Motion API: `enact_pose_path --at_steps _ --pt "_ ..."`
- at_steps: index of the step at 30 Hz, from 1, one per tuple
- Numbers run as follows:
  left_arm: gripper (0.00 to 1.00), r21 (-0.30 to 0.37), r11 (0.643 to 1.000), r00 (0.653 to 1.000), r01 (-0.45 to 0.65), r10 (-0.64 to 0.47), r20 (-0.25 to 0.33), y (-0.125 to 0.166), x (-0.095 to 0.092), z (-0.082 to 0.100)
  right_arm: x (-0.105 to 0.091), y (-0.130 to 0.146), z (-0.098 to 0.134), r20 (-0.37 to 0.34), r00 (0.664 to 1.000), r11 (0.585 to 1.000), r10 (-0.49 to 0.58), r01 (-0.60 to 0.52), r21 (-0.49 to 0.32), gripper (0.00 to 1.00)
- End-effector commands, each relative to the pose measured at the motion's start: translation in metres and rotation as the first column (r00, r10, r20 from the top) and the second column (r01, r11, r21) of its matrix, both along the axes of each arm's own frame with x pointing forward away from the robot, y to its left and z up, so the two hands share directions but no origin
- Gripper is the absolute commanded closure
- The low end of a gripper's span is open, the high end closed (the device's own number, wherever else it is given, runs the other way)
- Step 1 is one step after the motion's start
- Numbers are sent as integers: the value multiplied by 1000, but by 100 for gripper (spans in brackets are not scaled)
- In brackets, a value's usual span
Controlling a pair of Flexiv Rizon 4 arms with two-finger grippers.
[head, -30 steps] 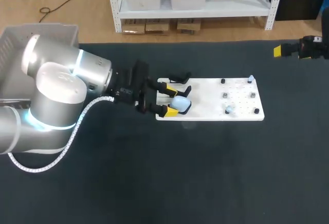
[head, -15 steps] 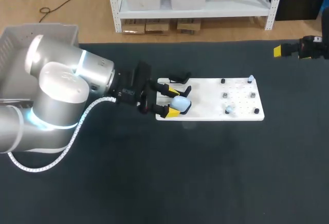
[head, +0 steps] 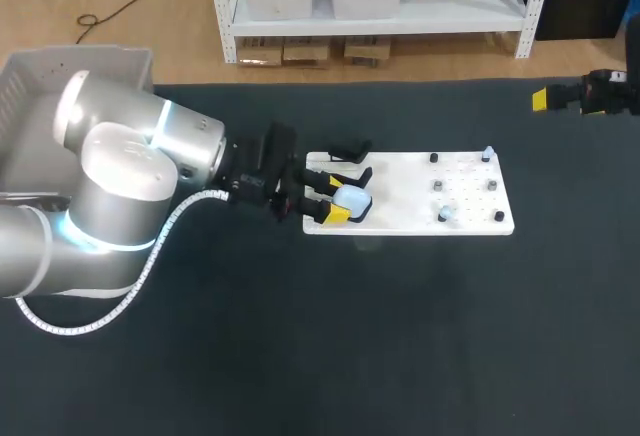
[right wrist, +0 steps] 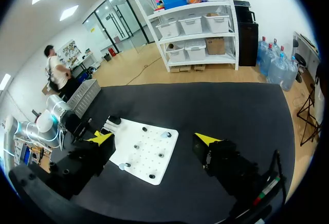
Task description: Pick up each earbud case from the left stands, insert the matching earbuds, close the lid, and place the case in the box.
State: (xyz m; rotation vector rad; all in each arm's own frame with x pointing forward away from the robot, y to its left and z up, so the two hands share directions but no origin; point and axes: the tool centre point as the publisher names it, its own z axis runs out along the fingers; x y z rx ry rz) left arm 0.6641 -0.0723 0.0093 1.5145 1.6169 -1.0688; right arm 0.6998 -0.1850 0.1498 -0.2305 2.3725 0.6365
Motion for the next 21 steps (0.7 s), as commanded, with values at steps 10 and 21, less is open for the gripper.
enact_pose_path --at_steps 10,21 --pt "53 -14 1000 1000 10 -10 4 -2 -2 4 0 0 0 0 1000 1000 0 0 -1 0" --pt "100 -15 1000 1000 12 -12 -2 0 -3 5 0 0 0 0 1000 1000 0 0 -1 0"
